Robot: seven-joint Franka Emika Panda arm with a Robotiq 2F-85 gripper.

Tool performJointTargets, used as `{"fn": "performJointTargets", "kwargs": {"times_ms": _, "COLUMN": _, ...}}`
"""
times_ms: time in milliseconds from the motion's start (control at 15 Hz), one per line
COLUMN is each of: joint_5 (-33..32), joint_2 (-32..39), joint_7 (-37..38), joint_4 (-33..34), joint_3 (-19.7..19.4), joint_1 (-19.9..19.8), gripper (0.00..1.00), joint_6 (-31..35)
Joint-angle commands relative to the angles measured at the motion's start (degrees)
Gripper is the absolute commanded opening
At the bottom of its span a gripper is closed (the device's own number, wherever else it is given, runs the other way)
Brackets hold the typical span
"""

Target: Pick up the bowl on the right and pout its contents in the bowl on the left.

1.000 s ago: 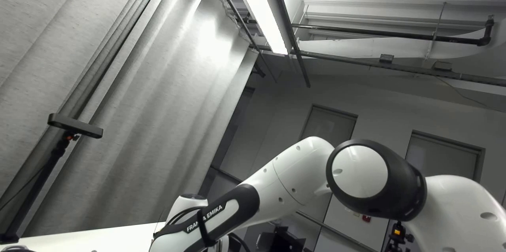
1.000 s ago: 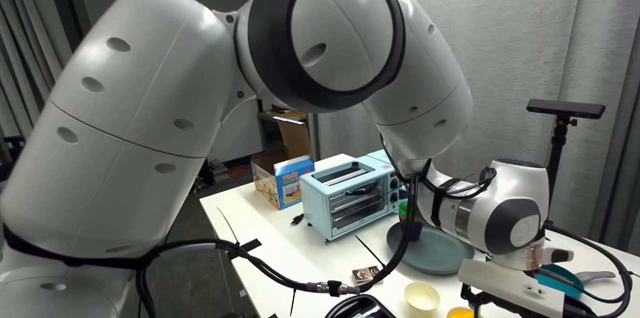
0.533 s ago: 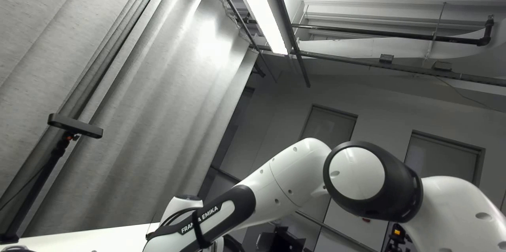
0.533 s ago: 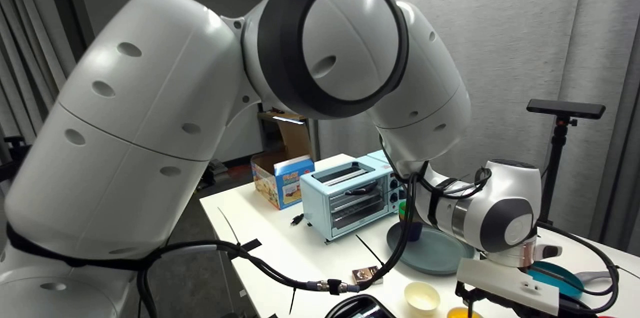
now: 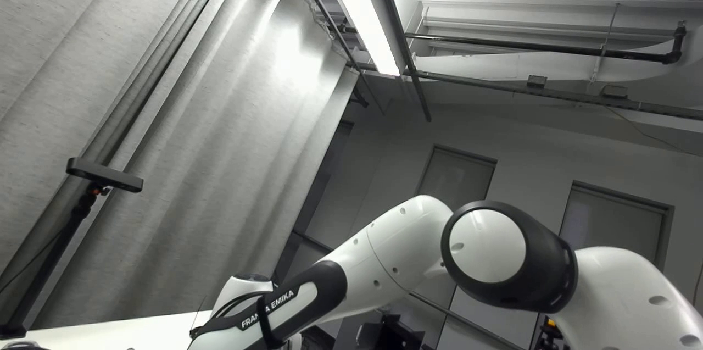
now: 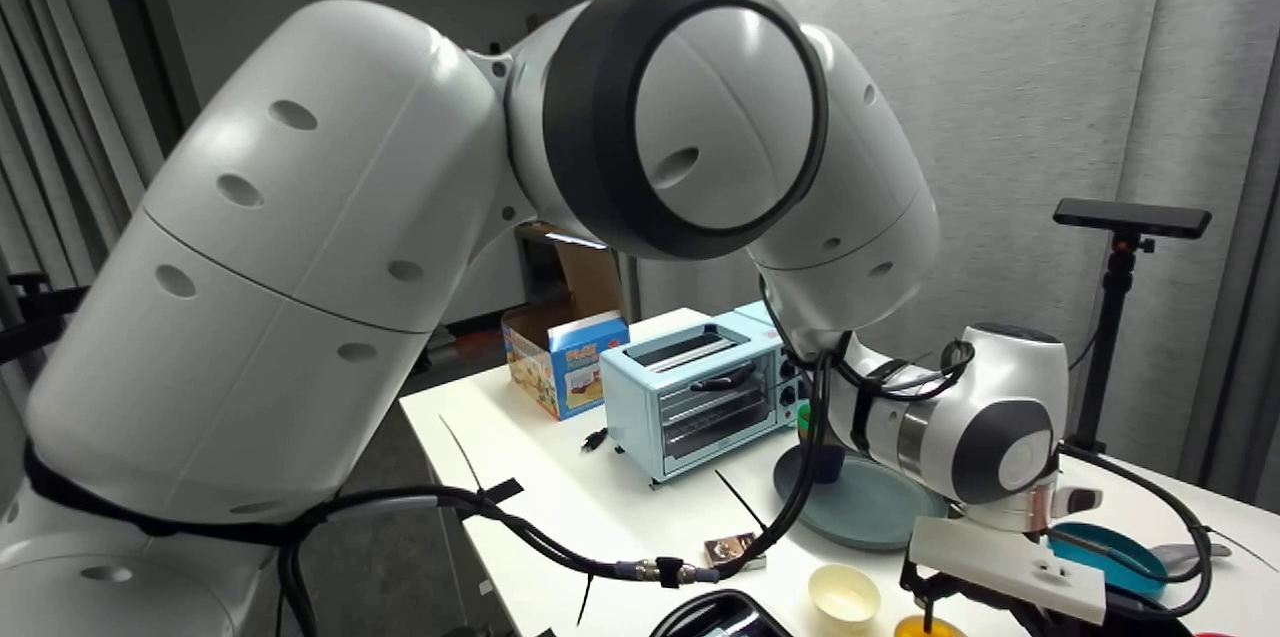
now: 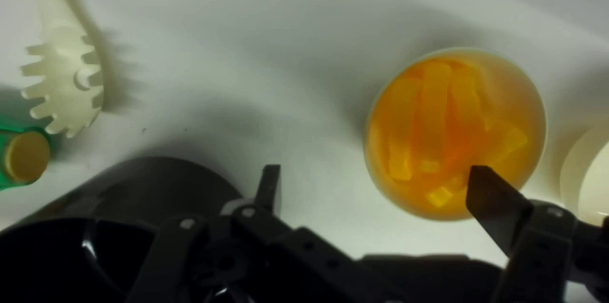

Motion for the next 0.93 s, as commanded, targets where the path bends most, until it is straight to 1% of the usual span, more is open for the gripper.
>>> {"fn": "performJointTargets", "kwargs": {"times_ms": 0, "joint_5": 1.44, "joint_2": 2.18, "joint_7": -2.84, "joint_4": 3.08, "joint_3": 1.24, "joint_1": -1.34, "gripper": 0.95, "joint_6": -1.5}}
{"fn": "performJointTargets", "kwargs": {"times_ms": 67, "joint_5": 1.47, "joint_2": 2.14, "joint_7": -2.86, "joint_4": 3.05, "joint_3": 1.26, "joint_1": -1.37, "gripper": 0.9, "joint_6": -1.55}}
{"fn": "performJointTargets", "kwargs": {"times_ms": 133, "joint_5": 1.5, "joint_2": 2.06, "joint_7": -2.85, "joint_4": 2.99, "joint_3": 1.24, "joint_1": -1.4, "gripper": 0.94, "joint_6": -1.54}}
{"fn": "performJointTargets", "kwargs": {"times_ms": 200, "joint_5": 1.51, "joint_2": 1.97, "joint_7": -2.82, "joint_4": 2.91, "joint_3": 1.22, "joint_1": -1.43, "gripper": 0.93, "joint_6": -1.51}}
{"fn": "performJointTargets", "kwargs": {"times_ms": 267, "joint_5": 1.54, "joint_2": 1.81, "joint_7": -2.81, "joint_4": 2.71, "joint_3": 1.24, "joint_1": -1.48, "gripper": 0.95, "joint_6": -1.37}}
{"fn": "performJointTargets", "kwargs": {"times_ms": 333, "joint_5": 1.53, "joint_2": 1.61, "joint_7": -2.71, "joint_4": 2.47, "joint_3": 1.2, "joint_1": -1.46, "gripper": 0.98, "joint_6": -1.33}}
{"fn": "performJointTargets", "kwargs": {"times_ms": 467, "joint_5": 1.4, "joint_2": 0.84, "joint_7": -2.39, "joint_4": 1.6, "joint_3": 1.04, "joint_1": -1.37, "gripper": 1.0, "joint_6": -0.76}}
{"fn": "performJointTargets", "kwargs": {"times_ms": 733, "joint_5": -0.04, "joint_2": -1.49, "joint_7": -0.02, "joint_4": -0.64, "joint_3": -0.55, "joint_1": -0.03, "gripper": 1.0, "joint_6": 0.28}}
{"fn": "performJointTargets", "kwargs": {"times_ms": 867, "joint_5": -1.36, "joint_2": -3.3, "joint_7": 2.82, "joint_4": -2.13, "joint_3": -2.26, "joint_1": 1.39, "gripper": 1.0, "joint_6": 0.81}}
